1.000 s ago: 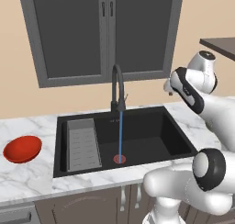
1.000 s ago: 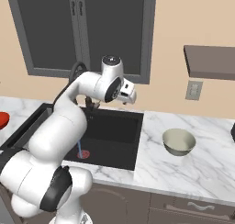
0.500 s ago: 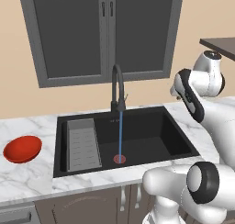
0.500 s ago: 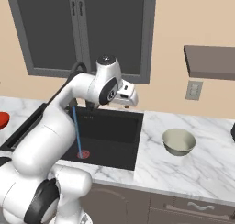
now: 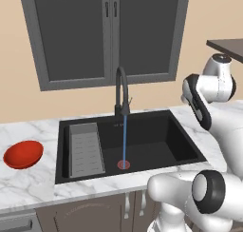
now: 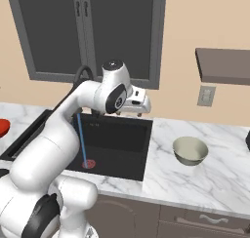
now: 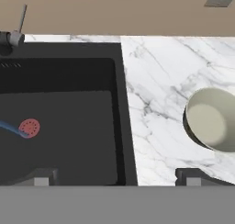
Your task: Rinse each bowl for a few seconds and place them down in the sink or on the counter.
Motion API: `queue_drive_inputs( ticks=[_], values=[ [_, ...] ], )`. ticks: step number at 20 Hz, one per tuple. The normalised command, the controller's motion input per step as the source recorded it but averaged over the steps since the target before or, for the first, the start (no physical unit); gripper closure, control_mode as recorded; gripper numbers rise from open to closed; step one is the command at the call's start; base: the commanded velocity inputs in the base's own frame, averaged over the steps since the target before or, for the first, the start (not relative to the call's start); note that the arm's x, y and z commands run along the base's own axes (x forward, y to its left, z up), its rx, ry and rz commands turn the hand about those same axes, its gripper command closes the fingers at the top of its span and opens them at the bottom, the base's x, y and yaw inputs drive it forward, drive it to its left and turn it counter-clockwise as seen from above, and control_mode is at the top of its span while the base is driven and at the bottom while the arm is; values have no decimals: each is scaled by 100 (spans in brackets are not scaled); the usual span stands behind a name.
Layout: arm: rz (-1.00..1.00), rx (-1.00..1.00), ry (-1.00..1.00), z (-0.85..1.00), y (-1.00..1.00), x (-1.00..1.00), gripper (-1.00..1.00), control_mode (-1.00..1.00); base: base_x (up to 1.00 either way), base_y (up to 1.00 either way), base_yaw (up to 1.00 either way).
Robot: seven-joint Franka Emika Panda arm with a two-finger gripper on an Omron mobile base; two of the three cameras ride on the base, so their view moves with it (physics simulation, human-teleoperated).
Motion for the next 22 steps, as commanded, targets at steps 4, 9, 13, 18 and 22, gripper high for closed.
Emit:
queue_drive_inputs(
  ticks=[4,9,13,18,22],
  values=[
    [12,-12,-6,-12,-10,0,-100,-100,0,0,0],
    [7,-11,-2,-16,-19,0,-100,-100,0,0,0],
    [0,-10,3,-13,-29,0,-100,-100,0,0,0],
    [-4,-6,9,-8,-17,0,-100,-100,0,0,0],
    [-10,-3,11,-9,-14,0,-100,-100,0,0,0]
  ],
)
